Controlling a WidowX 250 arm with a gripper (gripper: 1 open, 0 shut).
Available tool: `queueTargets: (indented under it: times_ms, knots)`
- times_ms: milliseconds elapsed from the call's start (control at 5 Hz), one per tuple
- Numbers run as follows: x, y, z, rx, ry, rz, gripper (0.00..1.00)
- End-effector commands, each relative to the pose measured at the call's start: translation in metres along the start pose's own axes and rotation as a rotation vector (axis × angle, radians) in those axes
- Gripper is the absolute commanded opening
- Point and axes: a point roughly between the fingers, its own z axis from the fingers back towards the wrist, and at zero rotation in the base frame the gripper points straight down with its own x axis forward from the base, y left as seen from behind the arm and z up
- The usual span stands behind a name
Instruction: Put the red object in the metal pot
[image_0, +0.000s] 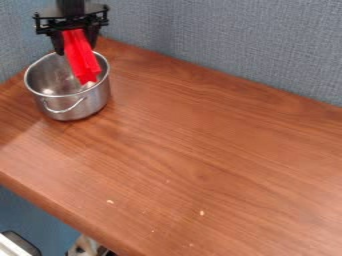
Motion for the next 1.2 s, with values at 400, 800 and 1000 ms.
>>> queueTargets:
  times_ms: [400, 800, 1000]
  knots:
    - [0.007, 0.011, 0.023, -0.012, -0.057, 0.033, 0.0]
    - [-0.001, 0.01, 0.015, -0.009, -0.045, 0.041, 0.0]
    - [-0.004, 0.008, 0.009, -0.015, -0.048, 0.009, 0.0]
